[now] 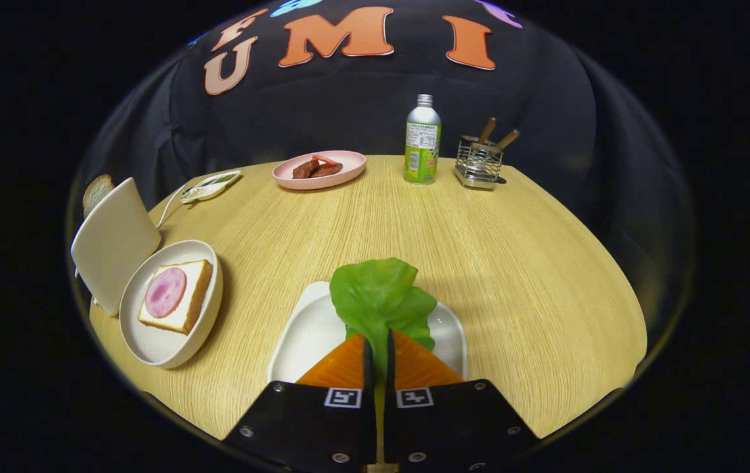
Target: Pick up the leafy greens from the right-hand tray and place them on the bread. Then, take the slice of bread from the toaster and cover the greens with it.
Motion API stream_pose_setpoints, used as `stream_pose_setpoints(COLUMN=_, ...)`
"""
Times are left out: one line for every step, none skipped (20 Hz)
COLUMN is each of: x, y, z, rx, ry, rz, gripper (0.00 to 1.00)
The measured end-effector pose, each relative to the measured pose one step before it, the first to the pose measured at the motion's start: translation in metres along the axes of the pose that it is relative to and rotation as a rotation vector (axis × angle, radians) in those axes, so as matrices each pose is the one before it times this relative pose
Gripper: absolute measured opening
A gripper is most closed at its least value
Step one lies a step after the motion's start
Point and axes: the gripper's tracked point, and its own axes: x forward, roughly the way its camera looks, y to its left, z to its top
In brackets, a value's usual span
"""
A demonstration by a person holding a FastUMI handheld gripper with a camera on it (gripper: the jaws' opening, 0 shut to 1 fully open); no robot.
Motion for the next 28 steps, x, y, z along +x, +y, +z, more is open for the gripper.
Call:
stream_pose_setpoints(x=-0.00136, y=0.00045, z=0.00044, rx=-0.00350, ry=-0.00066, rz=-0.00736, gripper=0.05)
stream_pose_setpoints(x=-0.00211, y=-0.00031, z=0.00212, rx=-0.00560, ry=-0.00086, rz=-0.00671, gripper=0.04)
stream_pose_setpoints(x=-0.00154, y=0.00033, z=0.00394, rx=0.00286, ry=-0.00300, rz=0.00001, gripper=0.05)
stream_pose_setpoints(x=-0.00240, y=0.00185, z=0.00566, rx=0.01171, ry=-0.00555, rz=0.00423, gripper=0.04)
stream_pose_setpoints(x=-0.00371, y=0.00195, z=0.00508, rx=0.01247, ry=-0.00319, rz=0.00809, gripper=0.04)
stream_pose_setpoints(x=-0.00377, y=0.00377, z=0.00532, rx=0.00687, ry=-0.00108, rz=0.00783, gripper=0.04)
stream_pose_setpoints(x=-0.00425, y=0.00486, z=0.00494, rx=-0.00183, ry=-0.00517, rz=0.00635, gripper=0.04)
stream_pose_setpoints(x=-0.00397, y=0.00468, z=0.00573, rx=-0.01049, ry=-0.00590, rz=0.00280, gripper=0.04)
stream_pose_setpoints(x=-0.00326, y=0.00526, z=0.00592, rx=-0.01493, ry=-0.00857, rz=0.00199, gripper=0.04)
stream_pose_setpoints(x=-0.00497, y=0.00717, z=0.00650, rx=-0.01263, ry=-0.00958, rz=0.00568, gripper=0.04)
stream_pose_setpoints(x=-0.00458, y=0.00675, z=0.00648, rx=-0.00874, ry=-0.00809, rz=0.00867, gripper=0.04)
stream_pose_setpoints(x=-0.00462, y=0.00806, z=0.00565, rx=-0.00934, ry=-0.00543, rz=0.00705, gripper=0.04)
stream_pose_setpoints(x=-0.00424, y=0.00831, z=0.00476, rx=-0.00929, ry=-0.00339, rz=0.00618, gripper=0.04)
stream_pose_setpoints(x=-0.00363, y=0.00914, z=0.00624, rx=-0.00696, ry=-0.00574, rz=0.00949, gripper=0.04)
stream_pose_setpoints(x=-0.00371, y=0.00916, z=0.00726, rx=-0.00290, ry=-0.00785, rz=0.01071, gripper=0.04)
stream_pose_setpoints(x=-0.00225, y=0.01071, z=0.00695, rx=-0.00538, ry=-0.01045, rz=0.01159, gripper=0.04)
stream_pose_setpoints(x=-0.00222, y=0.01047, z=0.00590, rx=-0.00857, ry=-0.00805, rz=0.01020, gripper=0.04)
stream_pose_setpoints(x=-0.00277, y=0.01168, z=0.00476, rx=-0.00999, ry=-0.00522, rz=0.01353, gripper=0.04)
stream_pose_setpoints(x=-0.00187, y=0.01090, z=0.00275, rx=-0.00809, ry=-0.00395, rz=0.01380, gripper=0.04)
stream_pose_setpoints(x=-0.00186, y=0.01068, z=0.00347, rx=-0.00609, ry=-0.00210, rz=0.01555, gripper=0.04)
stream_pose_setpoints(x=-0.00188, y=0.01103, z=0.00203, rx=-0.00166, ry=-0.00041, rz=0.01627, gripper=0.04)
stream_pose_setpoints(x=0.00047, y=0.01133, z=0.00177, rx=-0.00201, ry=0.00003, rz=0.01335, gripper=0.04)
stream_pose_setpoints(x=0.00201, y=0.00961, z=0.00084, rx=-0.00378, ry=0.00143, rz=0.01203, gripper=0.04)
stream_pose_setpoints(x=0.00296, y=0.00836, z=-0.00164, rx=-0.00467, ry=0.00527, rz=0.01065, gripper=0.04)
stream_pose_setpoints(x=0.00351, y=0.00792, z=-0.00162, rx=-0.00629, ry=0.00674, rz=0.01014, gripper=0.04)
stream_pose_setpoints(x=0.00376, y=0.00873, z=-0.00306, rx=-0.00756, ry=0.00673, rz=0.01026, gripper=0.04)
stream_pose_setpoints(x=0.00458, y=0.00681, z=-0.00261, rx=-0.00584, ry=0.00614, rz=0.00720, gripper=0.04)
stream_pose_setpoints(x=0.00404, y=0.00628, z=-0.00361, rx=-0.00155, ry=0.00618, rz=0.00989, gripper=0.04)
